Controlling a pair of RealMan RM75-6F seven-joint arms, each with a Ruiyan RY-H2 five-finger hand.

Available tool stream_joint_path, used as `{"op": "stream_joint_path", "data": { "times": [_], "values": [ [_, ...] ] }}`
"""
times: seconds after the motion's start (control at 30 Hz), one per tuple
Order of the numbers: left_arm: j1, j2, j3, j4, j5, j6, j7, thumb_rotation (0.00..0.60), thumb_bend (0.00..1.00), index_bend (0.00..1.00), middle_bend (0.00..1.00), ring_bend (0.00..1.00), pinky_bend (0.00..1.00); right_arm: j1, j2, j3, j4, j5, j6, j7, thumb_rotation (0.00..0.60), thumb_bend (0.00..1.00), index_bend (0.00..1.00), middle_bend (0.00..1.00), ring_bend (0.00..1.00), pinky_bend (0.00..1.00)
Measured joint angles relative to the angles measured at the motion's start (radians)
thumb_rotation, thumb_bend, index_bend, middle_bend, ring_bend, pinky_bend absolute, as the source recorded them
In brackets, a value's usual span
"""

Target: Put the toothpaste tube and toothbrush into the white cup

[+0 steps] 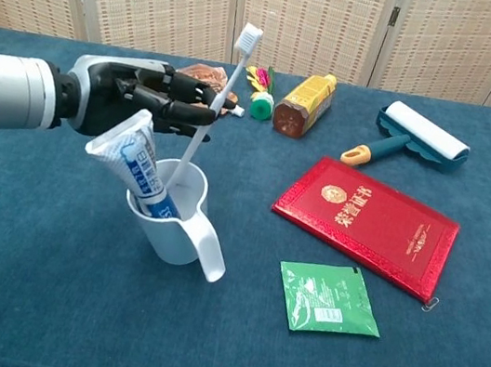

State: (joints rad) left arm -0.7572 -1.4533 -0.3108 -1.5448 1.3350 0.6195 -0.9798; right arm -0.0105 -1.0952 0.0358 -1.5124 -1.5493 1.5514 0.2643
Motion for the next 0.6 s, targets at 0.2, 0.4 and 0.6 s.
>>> {"op": "stream_joint_path", "data": {
  "times": [0.2,0.4,0.6],
  "values": [
    [-0.004,0.003,0.004,-0.006,0.024,0.023,-0.023,0.600,0.42,0.62,0.10,0.01,0.14,0.003,-0.001,0.000,-0.003,-0.007,0.002,-0.002,0.600,0.31,0.17,0.28,0.24,0.24],
    [0.003,0.005,0.036,-0.007,0.050,0.051,-0.042,0.600,0.42,0.62,0.10,0.01,0.14,-0.003,-0.001,-0.002,0.003,-0.001,0.006,0.005,0.600,0.31,0.17,0.28,0.24,0.24],
    [0.007,0.014,0.069,-0.001,0.086,0.068,-0.069,0.600,0.42,0.31,0.07,0.00,0.14,-0.004,-0.002,-0.002,0.005,-0.005,0.011,0.009,0.600,0.31,0.17,0.28,0.24,0.24]
  ]
}}
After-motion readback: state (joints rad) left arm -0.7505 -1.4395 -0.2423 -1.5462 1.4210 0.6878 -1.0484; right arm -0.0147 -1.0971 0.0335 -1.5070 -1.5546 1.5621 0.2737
